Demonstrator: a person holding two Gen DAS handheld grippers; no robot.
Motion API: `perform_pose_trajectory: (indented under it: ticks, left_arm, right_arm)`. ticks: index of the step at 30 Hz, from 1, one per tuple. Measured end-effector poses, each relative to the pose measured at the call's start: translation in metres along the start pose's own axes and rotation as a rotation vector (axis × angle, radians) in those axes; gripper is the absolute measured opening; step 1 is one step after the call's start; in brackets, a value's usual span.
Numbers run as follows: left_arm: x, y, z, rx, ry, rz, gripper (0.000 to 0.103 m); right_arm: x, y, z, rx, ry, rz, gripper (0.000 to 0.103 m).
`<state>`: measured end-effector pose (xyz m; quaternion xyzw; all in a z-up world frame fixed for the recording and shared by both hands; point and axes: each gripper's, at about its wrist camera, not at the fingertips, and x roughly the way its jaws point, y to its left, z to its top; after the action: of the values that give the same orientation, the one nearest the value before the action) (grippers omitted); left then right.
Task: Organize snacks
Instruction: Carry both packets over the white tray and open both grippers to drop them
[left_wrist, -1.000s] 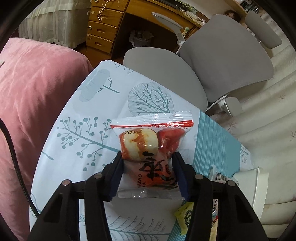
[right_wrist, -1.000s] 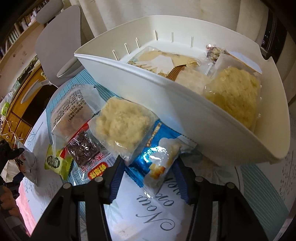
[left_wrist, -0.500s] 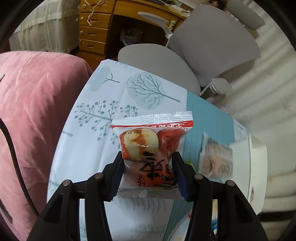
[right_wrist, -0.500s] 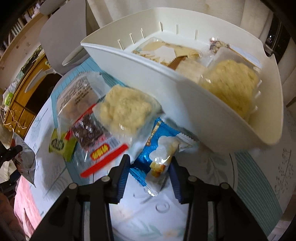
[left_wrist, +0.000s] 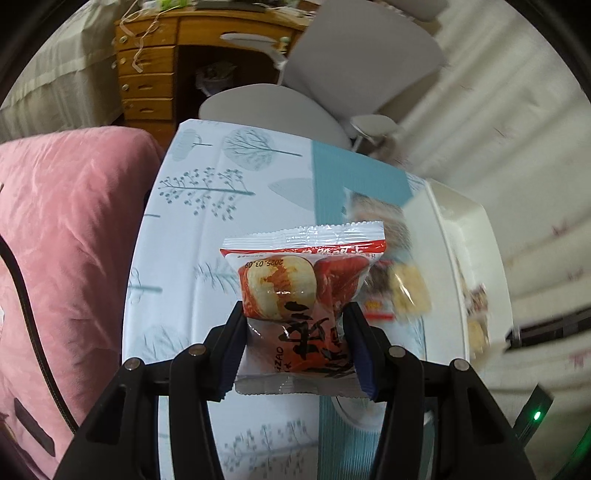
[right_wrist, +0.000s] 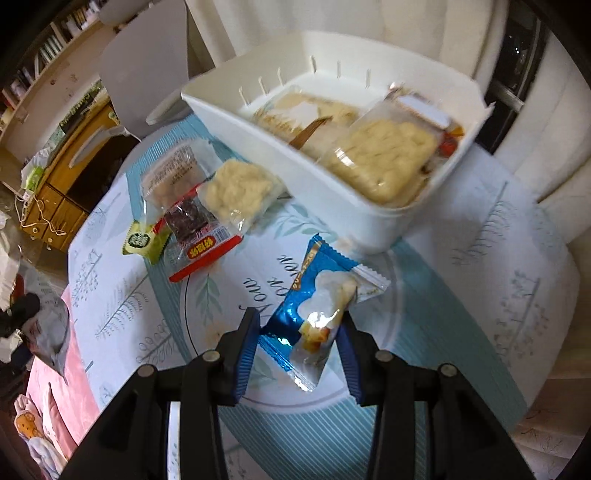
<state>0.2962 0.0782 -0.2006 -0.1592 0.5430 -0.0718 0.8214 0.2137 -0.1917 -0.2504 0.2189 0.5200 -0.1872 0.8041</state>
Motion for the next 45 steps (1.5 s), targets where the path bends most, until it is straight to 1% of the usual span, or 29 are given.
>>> perform_pose_trajectory:
  ticks: [9,14,17,20,25,28,31,33,39,45]
  left_arm:
    - [-0.036,-0.042,-0.046,0.11,0.002,-0.055,0.05]
    - [-0.044,-0.067,-0.061,0.131,0.014,-0.089,0.05]
    - [-0.045,-0.084,-0.065,0.138,0.005,-0.09,0.05]
    - [-0.045,-0.1,-0.067,0.133,-0.007,-0.088,0.05]
    - [-0.034,-0.137,-0.069,0.098,-0.004,-0.074,0.051]
    - [-0.027,-0.161,-0.069,0.102,-0.022,-0.069,0.051]
    - [-0.02,-0.181,-0.067,0.088,-0.034,-0.082,0.051]
    - [-0.013,-0.197,-0.064,0.085,-0.04,-0.083,0.051]
    - [0.008,-0.243,-0.056,0.098,-0.064,-0.088,0.051]
    - [0.031,-0.28,-0.042,0.107,-0.077,-0.09,0.051]
  right_arm:
    - [-0.048,-0.034,0.001,-0.008,-0.095,0.02,0.041]
    - [-0.064,-0.05,0.007,-0.025,-0.12,0.04,0.041]
    - [-0.068,-0.06,0.016,-0.055,-0.134,0.057,0.041]
    - [-0.07,-0.072,0.029,-0.09,-0.143,0.067,0.041]
    - [-0.074,-0.09,0.062,-0.165,-0.168,0.095,0.042]
    - [-0.074,-0.101,0.083,-0.217,-0.179,0.118,0.042]
    - [-0.074,-0.111,0.104,-0.263,-0.192,0.131,0.042]
    - [-0.072,-0.119,0.12,-0.303,-0.208,0.134,0.042]
    - [-0.061,-0.139,0.157,-0.372,-0.214,0.154,0.042]
    - [-0.055,-0.147,0.185,-0.442,-0.231,0.196,0.042]
